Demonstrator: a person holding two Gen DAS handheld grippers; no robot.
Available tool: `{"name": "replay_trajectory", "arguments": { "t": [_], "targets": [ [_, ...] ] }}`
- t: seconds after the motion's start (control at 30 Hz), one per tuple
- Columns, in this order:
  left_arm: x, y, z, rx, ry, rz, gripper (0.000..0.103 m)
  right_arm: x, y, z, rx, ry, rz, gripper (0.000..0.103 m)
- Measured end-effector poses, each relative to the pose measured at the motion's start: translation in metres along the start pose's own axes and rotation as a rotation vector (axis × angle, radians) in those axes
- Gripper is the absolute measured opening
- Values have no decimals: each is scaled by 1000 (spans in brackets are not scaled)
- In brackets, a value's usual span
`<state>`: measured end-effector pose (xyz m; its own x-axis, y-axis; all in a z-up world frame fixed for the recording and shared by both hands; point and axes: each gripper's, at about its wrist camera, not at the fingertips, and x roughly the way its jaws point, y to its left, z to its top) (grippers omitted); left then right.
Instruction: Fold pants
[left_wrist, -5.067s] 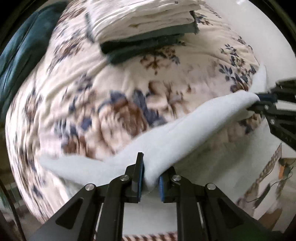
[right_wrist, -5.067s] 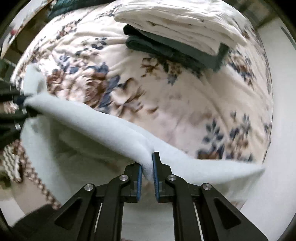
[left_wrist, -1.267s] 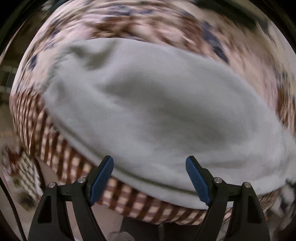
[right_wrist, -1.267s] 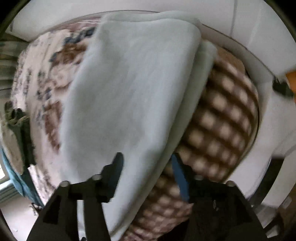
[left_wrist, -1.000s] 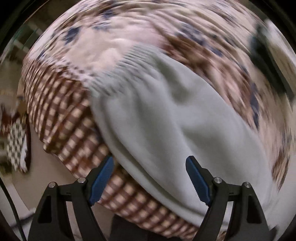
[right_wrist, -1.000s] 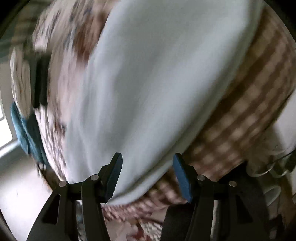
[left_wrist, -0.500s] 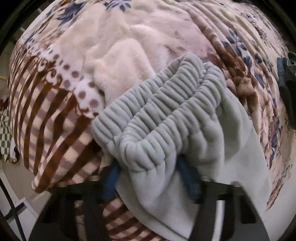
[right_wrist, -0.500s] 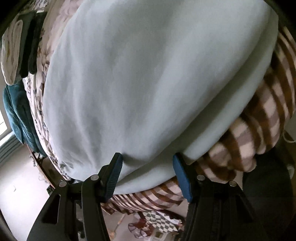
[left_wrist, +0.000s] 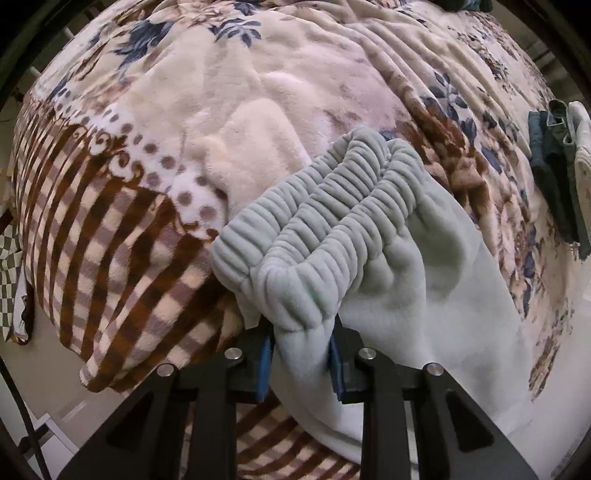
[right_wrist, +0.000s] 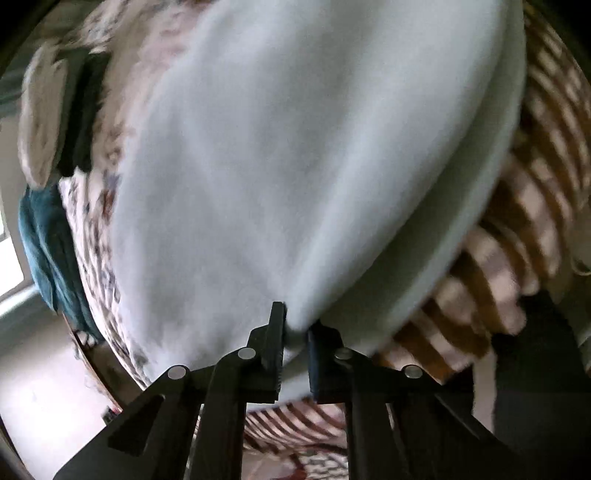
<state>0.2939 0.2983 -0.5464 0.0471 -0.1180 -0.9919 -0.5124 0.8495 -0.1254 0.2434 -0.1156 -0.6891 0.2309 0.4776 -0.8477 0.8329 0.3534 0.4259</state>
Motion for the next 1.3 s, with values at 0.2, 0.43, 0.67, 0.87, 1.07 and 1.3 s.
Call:
{"name": "replay_trajectory", "arguments": {
  "t": [0.2, 0.43, 0.67, 0.87, 1.07, 1.3],
  "targets": [
    [-8, 16, 1, -8, 33, -20, 22, -25, 2, -17, -25, 11, -26, 10],
    [18, 38, -5, -31, 68, -18, 26, 23, -7, -7, -9, 92, -83, 11],
    [3, 20, -15, -19, 62, -55, 39, 15, -6, 15, -48, 91, -3, 61],
    [25, -1, -17, -3, 36, -1, 24, 14, -8, 23, 4, 9, -42, 22],
    [-4, 3, -22, -25, -4, -25, 14, -14, -7, -4, -26, -31, -70, 10],
    [28, 16, -23, -2, 45, 19, 18, 25, -12, 11, -72, 92, -101, 20]
  ]
}}
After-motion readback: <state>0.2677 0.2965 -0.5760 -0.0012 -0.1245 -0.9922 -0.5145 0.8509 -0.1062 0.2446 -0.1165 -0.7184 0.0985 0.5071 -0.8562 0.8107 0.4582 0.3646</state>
